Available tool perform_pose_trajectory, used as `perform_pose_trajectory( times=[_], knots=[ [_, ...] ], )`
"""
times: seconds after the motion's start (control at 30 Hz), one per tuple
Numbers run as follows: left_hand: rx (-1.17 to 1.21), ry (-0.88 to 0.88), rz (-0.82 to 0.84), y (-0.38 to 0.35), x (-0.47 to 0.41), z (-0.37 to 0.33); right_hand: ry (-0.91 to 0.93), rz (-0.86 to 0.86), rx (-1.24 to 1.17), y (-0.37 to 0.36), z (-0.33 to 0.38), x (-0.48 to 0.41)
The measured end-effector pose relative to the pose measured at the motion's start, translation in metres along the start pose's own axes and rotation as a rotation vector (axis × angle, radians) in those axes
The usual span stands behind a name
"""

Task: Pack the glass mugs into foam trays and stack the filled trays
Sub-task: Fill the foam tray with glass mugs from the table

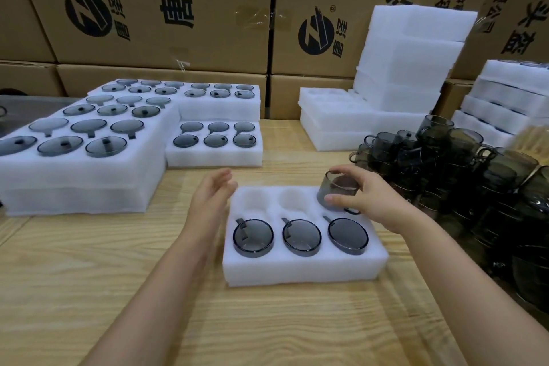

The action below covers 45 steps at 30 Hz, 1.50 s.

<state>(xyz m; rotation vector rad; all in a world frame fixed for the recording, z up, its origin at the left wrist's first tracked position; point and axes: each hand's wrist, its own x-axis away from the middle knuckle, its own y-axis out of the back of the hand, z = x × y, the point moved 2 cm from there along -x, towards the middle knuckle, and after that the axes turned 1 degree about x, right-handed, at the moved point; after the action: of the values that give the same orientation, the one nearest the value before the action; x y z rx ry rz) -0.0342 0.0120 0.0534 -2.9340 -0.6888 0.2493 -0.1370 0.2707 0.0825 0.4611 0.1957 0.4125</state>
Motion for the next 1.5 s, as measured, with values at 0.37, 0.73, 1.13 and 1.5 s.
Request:
perform_pose_trajectory(
  times=[0.37, 0.73, 1.13, 1.5],
  knots=[
    [0.05, 0.02, 0.159, 0.005, -0.006, 0.031, 0.0, -0.022, 0.293, -0.008, 0.03, -0.012],
    [0.058, 0.02, 0.168, 0.003, -0.006, 0.03, 0.044, 0.331, 0.863, -0.038, 0.007, -0.024],
    [0.076, 0.038, 0.159, 0.002, -0.006, 0.03, -0.308, 0.206, 0.648, -0.042, 0.017, -0.042],
    [0.059, 0.044, 0.151, 0.003, -0.005, 0.03, -0.002, 0.016, 0.51, -0.043, 0.02, -0.028]
  ],
)
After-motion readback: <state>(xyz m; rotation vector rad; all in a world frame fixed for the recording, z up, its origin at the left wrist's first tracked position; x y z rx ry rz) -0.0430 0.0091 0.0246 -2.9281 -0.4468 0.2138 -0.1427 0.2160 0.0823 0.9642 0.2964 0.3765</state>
